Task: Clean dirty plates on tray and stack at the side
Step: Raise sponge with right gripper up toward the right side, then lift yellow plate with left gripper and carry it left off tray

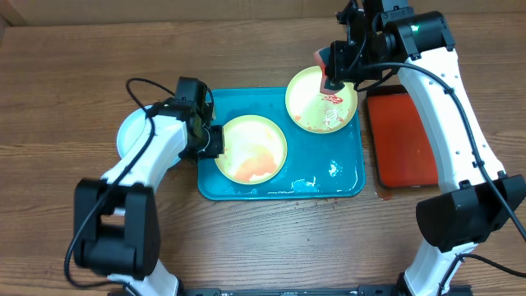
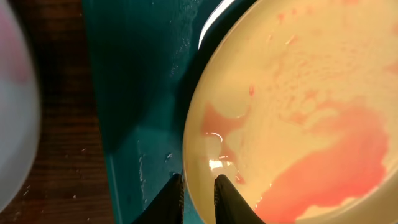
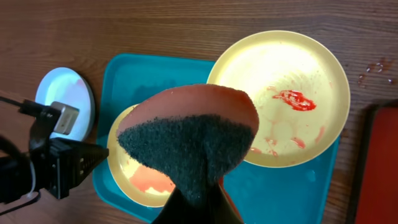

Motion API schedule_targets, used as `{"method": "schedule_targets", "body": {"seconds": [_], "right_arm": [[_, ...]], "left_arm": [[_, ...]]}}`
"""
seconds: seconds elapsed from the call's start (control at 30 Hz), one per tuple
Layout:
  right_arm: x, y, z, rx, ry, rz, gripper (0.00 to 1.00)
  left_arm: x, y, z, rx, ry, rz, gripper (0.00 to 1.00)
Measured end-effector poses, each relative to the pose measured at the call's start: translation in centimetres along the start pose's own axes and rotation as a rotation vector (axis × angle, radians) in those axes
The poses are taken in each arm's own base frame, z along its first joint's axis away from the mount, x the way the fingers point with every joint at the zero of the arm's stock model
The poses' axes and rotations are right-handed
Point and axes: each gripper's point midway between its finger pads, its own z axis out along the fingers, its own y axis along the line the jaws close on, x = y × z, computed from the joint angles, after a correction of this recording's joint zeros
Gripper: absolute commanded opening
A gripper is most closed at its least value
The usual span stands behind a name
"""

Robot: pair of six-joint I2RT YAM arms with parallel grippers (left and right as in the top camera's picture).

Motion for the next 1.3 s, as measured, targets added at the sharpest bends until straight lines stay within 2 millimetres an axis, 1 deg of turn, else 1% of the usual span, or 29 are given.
{"method": "schedule_targets", "body": {"seconds": [0.1,0.13,0.23,0.33,0.43,0.57,0.6,0.63,0.7,0.97,1.1,1.13,1.2,1.27,1.3], "right_arm": [[0.1,-0.1,0.0,0.007,0.004,0.001,0.04],[0.1,-0.2,0.0,0.01,0.004,0.001,0.04],[0.1,-0.3,0.0,0.014,0.004,0.001,0.04],[0.1,-0.3,0.0,0.017,0.002,0.001,0.04],[0.1,-0.3,0.0,0.019,0.002,0.001,0.04],[0.1,-0.3,0.0,0.02,0.002,0.0,0.04],[0.1,-0.4,0.0,0.02,0.002,0.001,0.04],[0.1,-0.4,0.0,0.02,0.002,0.002,0.04],[0.1,-0.3,0.0,0.02,0.002,0.001,0.04],[0.1,-0.3,0.0,0.02,0.003,0.001,0.04],[0.3,-0.4,0.0,0.023,0.013,0.005,0.04],[0.4,-0.4,0.0,0.023,0.016,0.005,0.04],[0.4,-0.4,0.0,0.023,0.017,0.006,0.04],[0.5,-0.4,0.0,0.023,0.017,0.006,0.04],[0.5,-0.4,0.0,0.024,0.018,0.006,0.04]], "left_arm": [[-0.1,0.0,0.8,0.005,0.009,-0.001,0.39],[-0.2,-0.1,0.8,0.008,0.003,0.002,0.41],[-0.8,-0.3,0.8,0.016,-0.019,0.015,0.43],[-1.0,-0.3,0.8,0.02,-0.027,0.021,0.42],[-0.8,-0.3,1.2,0.023,-0.014,0.019,0.38],[-0.1,-0.2,2.8,0.028,0.034,0.014,0.37],[-0.4,-0.4,2.8,0.038,0.027,0.016,0.36],[-0.7,-0.6,2.8,0.043,0.019,0.017,0.32],[-0.7,-0.7,2.9,0.053,0.021,0.019,0.05],[-0.7,-1.0,3.0,0.07,0.031,0.017,0.04],[0.0,-0.5,2.2,0.033,0.077,0.01,0.04],[0.0,-0.4,1.8,0.018,0.084,0.01,0.04],[-0.7,-0.1,0.8,-0.016,0.08,0.015,0.04],[-2.1,0.2,-0.9,-0.057,0.042,0.034,0.04],[-3.1,0.2,-2.2,-0.078,0.004,0.048,0.04]]}}
